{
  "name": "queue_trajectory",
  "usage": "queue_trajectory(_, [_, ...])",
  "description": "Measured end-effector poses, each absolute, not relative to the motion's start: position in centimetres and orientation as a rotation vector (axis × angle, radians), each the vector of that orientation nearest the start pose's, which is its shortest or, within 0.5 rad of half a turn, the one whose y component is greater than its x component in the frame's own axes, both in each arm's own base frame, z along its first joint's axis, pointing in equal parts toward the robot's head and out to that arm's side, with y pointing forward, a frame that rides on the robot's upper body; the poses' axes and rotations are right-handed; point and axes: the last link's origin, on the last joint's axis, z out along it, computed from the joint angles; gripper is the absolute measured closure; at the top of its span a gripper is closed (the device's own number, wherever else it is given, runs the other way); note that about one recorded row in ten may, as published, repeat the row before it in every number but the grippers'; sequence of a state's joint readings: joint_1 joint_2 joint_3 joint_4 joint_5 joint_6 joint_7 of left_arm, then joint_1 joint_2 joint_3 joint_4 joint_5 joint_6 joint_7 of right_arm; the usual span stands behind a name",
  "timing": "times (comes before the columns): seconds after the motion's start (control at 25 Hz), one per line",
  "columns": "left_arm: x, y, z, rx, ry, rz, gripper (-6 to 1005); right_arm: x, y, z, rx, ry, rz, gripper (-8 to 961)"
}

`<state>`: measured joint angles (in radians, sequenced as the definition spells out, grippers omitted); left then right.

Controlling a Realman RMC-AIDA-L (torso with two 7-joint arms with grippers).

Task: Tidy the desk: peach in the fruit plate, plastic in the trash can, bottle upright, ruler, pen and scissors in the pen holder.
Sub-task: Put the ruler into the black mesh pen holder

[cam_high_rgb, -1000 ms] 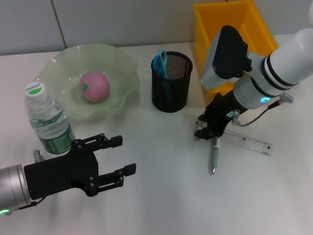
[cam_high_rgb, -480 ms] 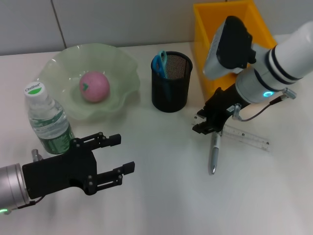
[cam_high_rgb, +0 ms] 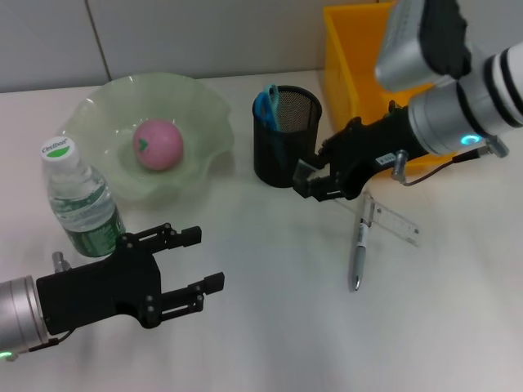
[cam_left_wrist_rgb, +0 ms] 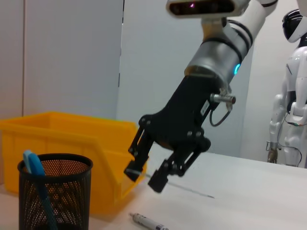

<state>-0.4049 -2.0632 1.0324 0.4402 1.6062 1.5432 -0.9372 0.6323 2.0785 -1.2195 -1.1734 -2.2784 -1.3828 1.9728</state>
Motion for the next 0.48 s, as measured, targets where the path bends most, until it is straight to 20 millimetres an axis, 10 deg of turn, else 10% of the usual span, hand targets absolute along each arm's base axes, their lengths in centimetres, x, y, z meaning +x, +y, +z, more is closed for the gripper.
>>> queue_trajectory(0.48, [-27.5, 27.5, -4.4, -2.736, -0.324, -0.876, 286, 15.8, 38.3, 1.4, -2.67, 0.348, 0.44, 570])
